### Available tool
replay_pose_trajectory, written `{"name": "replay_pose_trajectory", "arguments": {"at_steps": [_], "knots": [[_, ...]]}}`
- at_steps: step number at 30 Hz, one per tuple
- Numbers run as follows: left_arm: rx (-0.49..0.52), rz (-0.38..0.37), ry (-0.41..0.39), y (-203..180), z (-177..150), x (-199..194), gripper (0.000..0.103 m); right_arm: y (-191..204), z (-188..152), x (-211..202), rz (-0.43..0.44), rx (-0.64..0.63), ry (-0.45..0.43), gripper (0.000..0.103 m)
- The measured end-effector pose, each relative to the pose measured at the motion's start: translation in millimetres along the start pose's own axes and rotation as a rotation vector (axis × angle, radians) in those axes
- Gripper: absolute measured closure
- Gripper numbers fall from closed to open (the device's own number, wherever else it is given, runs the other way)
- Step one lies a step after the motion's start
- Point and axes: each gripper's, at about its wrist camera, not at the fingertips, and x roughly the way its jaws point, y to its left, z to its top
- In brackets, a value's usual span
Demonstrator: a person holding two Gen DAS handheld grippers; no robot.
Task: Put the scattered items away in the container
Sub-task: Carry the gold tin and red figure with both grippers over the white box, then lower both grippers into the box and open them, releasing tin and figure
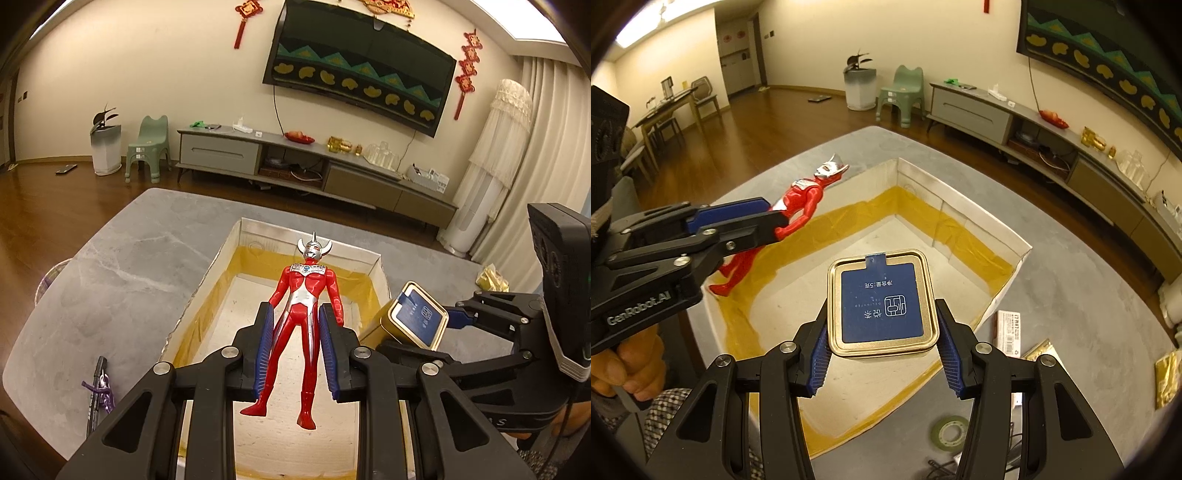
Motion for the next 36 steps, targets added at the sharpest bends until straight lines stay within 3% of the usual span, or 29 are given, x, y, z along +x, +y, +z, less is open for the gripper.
{"name": "replay_pose_trajectory", "arguments": {"at_steps": [17, 36], "knots": [[0.008, 0.004, 0.134, 3.9, 28.0, 48.1, 0.077, -21.9, 18.7, 40.2, 0.01, 0.014, 0.069, 0.049], [-0.016, 0.045, 0.305, 11.1, 33.9, 120.9, 0.077, -32.2, 31.6, 93.2, -0.015, -0.057, 0.19, 0.049]]}}
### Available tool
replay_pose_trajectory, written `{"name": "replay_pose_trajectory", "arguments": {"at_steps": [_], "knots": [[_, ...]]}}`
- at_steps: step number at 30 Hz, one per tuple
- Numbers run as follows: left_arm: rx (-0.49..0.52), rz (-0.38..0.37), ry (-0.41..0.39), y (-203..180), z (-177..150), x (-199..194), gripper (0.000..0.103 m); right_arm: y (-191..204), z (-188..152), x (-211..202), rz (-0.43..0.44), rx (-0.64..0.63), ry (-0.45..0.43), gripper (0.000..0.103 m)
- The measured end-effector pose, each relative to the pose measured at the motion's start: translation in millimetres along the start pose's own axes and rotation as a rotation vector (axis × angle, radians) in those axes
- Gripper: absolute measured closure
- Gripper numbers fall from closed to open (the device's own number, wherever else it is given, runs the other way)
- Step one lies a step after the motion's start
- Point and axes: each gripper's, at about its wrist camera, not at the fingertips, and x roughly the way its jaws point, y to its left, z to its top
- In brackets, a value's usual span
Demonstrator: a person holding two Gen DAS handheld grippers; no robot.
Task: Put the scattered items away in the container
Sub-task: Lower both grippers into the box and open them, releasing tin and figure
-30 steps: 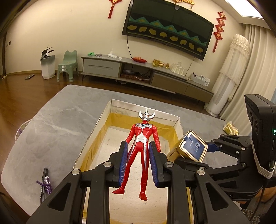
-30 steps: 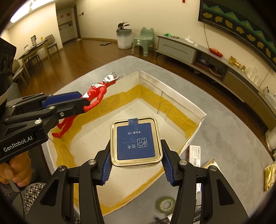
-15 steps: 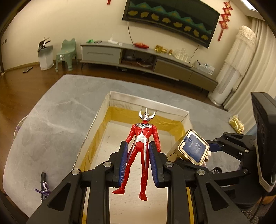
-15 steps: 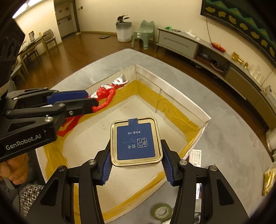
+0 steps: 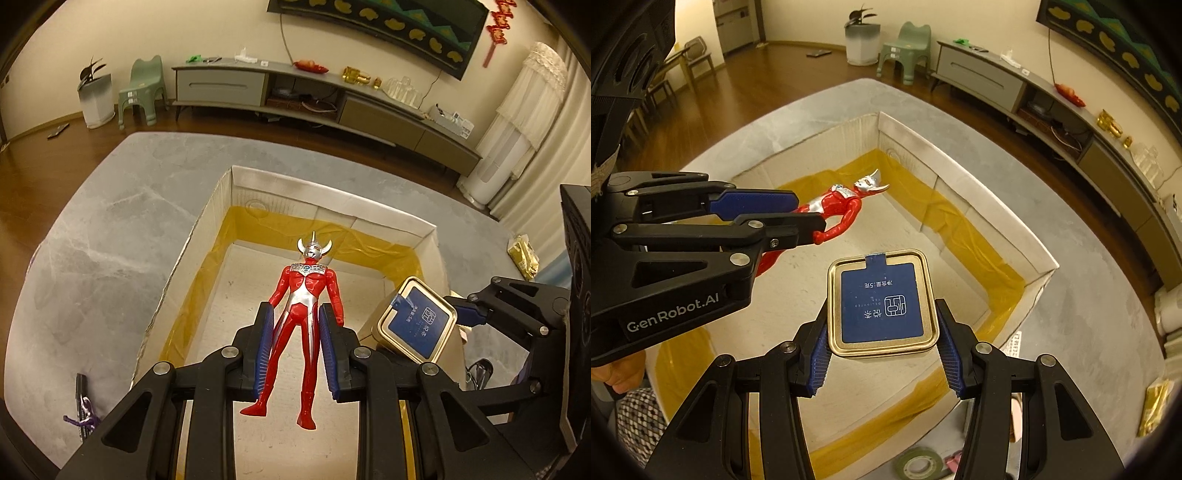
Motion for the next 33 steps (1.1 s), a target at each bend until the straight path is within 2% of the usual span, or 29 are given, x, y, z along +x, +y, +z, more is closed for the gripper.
{"name": "replay_pose_trajectory", "arguments": {"at_steps": [15, 24, 31, 33], "knots": [[-0.069, 0.022, 0.143, 11.7, 11.4, 61.2, 0.077, -11.6, 17.0, 44.7, -0.036, -0.101, 0.137, 0.049], [-0.068, 0.047, 0.169, 11.6, 14.7, 82.5, 0.077, -11.8, 23.4, 66.9, -0.068, -0.152, 0.188, 0.049], [-0.107, 0.068, 0.186, 17.8, 15.8, 95.5, 0.076, -18.3, 22.6, 74.4, -0.068, -0.124, 0.201, 0.048], [-0.12, 0.069, 0.176, 18.9, 14.4, 92.8, 0.066, -18.7, 20.6, 73.2, -0.067, -0.119, 0.198, 0.048]]}}
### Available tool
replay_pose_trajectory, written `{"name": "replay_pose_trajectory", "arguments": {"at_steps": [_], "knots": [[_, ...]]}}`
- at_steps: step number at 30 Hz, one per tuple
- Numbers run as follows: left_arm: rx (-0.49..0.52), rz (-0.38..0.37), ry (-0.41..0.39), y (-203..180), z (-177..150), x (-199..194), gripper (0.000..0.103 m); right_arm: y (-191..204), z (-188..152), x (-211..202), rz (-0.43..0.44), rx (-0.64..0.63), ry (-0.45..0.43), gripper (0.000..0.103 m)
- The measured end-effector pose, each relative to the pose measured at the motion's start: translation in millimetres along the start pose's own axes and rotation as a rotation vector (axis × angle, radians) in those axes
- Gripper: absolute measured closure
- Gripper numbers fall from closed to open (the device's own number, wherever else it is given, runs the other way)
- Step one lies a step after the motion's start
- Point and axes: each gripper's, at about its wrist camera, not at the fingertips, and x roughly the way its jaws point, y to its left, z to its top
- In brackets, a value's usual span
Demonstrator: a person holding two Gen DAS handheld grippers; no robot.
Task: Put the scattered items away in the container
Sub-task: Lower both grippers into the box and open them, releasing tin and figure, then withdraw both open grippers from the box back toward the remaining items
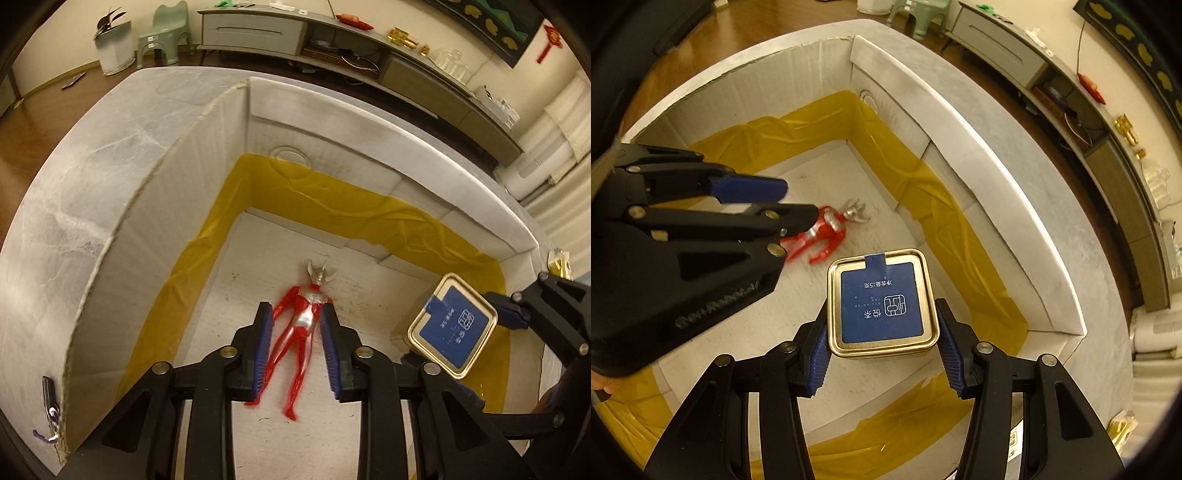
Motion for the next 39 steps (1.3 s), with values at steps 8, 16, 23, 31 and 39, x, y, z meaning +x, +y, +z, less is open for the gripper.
{"name": "replay_pose_trajectory", "arguments": {"at_steps": [8, 16, 23, 31, 39], "knots": [[0.051, 0.009, -0.048, -7.0, -23.8, -33.9, 0.065, -6.8, -15.3, -30.3, 0.074, 0.088, -0.07, 0.048], [0.129, 0.039, -0.12, -11.7, -46.3, -83.4, 0.065, 0.3, -42.8, -64.3, 0.113, 0.107, -0.102, 0.048], [0.186, 0.055, -0.14, -27.2, -80.8, -107.0, 0.065, 18.0, -77.5, -93.0, 0.148, 0.085, -0.138, 0.048], [0.223, 0.069, -0.173, -43.1, -114.4, -129.7, 0.065, 32.2, -113.8, -122.0, 0.174, 0.081, -0.195, 0.048], [0.247, 0.087, -0.202, -56.9, -144.1, -152.6, 0.065, 37.4, -147.7, -140.6, 0.226, 0.117, -0.249, 0.048]]}}
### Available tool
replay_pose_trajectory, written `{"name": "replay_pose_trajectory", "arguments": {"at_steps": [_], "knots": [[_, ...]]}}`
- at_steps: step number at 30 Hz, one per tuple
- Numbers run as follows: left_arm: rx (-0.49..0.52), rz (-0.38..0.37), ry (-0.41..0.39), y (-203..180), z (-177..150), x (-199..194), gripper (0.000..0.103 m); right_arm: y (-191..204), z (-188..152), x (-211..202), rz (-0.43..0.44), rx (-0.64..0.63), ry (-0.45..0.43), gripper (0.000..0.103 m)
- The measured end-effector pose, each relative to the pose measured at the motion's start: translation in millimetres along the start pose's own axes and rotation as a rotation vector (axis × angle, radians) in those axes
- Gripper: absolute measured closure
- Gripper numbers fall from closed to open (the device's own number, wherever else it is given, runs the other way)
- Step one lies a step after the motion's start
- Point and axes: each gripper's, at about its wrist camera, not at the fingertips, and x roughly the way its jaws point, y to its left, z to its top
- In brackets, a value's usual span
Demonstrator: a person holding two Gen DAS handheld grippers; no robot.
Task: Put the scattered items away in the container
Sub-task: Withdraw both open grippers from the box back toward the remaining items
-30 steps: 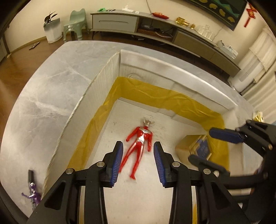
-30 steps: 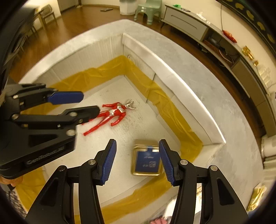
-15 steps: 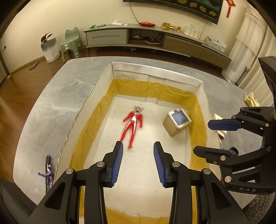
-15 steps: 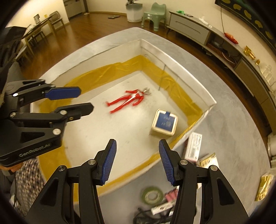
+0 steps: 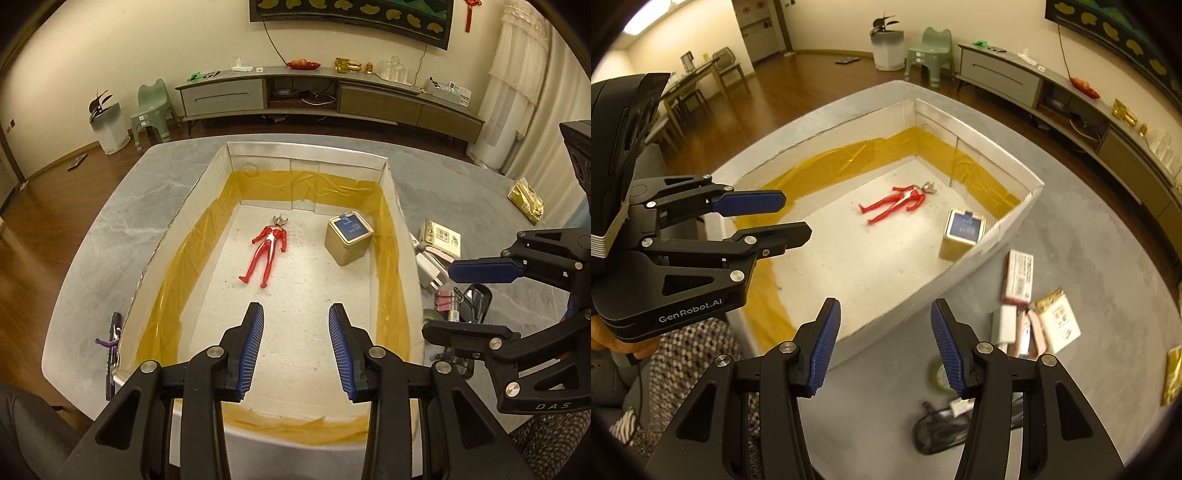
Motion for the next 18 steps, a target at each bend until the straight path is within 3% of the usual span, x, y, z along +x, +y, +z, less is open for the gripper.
{"name": "replay_pose_trajectory", "arguments": {"at_steps": [10, 18], "knots": [[0.046, -0.005, -0.022, -30.4, -23.1, -23.6, 0.063, 8.6, -35.1, -20.4, 0.008, 0.003, -0.053, 0.048], [0.082, 0.005, -0.053, -52.3, -36.1, -41.7, 0.063, -1.1, -60.7, -37.6, 0.056, 0.083, -0.153, 0.048]]}}
